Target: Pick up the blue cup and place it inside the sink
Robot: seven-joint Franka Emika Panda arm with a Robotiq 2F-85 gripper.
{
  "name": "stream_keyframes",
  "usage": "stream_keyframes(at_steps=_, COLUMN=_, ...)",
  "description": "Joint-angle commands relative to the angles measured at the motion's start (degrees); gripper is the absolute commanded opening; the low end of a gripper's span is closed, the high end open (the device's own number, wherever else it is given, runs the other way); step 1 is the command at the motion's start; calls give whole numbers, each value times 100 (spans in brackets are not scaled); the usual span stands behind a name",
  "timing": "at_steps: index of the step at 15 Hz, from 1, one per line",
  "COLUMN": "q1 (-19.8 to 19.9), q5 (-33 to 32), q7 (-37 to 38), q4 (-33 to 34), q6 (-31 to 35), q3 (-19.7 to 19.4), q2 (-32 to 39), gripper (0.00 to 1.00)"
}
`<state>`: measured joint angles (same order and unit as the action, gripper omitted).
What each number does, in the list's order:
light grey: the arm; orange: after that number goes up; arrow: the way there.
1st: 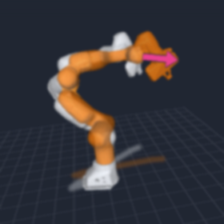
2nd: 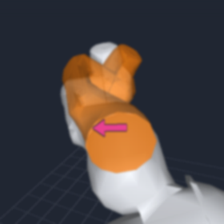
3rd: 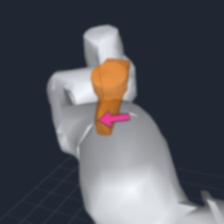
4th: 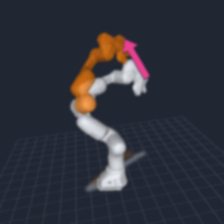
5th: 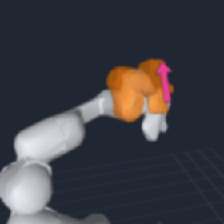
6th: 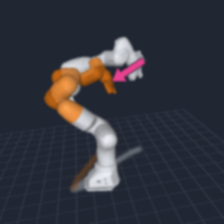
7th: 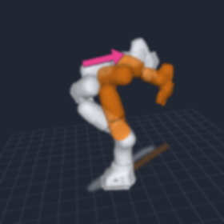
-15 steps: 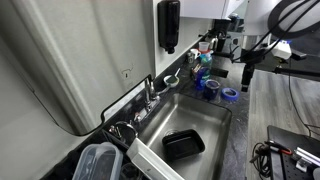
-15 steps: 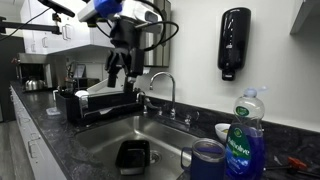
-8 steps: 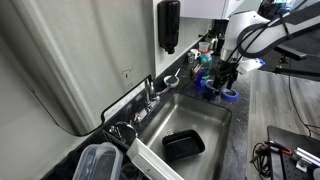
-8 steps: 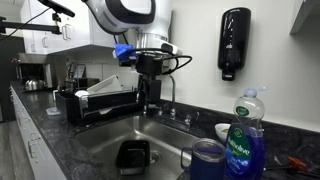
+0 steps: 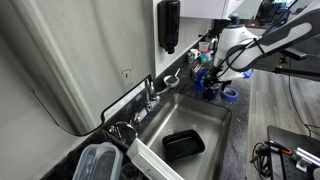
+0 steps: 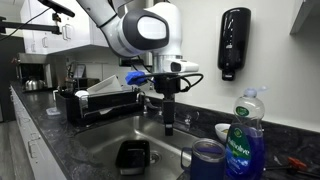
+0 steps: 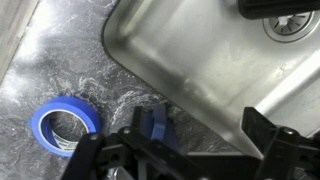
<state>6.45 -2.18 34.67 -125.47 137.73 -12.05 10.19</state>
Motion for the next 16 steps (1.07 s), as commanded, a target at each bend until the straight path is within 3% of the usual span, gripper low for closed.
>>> stream_keyframes(at_steps=1, q1=-7, q5=-286, q7=843, q4=349, q6=-5, q3=-215, q2=483, gripper=100)
stream_keyframes(at_steps=13, q1=19, q5=-123, q7=1258, q4=987, q6=-219, q3=-372, q2=1272, gripper=100)
stream_keyframes(at_steps=14, q1=31, q5=-96, q7=1215, q4=1020, q6=-240, q3=-365, q2=1299, gripper=96)
stream_keyframes(at_steps=15, q1=34, q5=-78, q7=1202, q4=1037, q6=-243, q3=-362, q2=1314, gripper=72)
stream_keyframes(at_steps=16, q1=41, q5=-57, q7=1184, q4=1054, q6=-253, q3=-357, q2=1318, gripper=71)
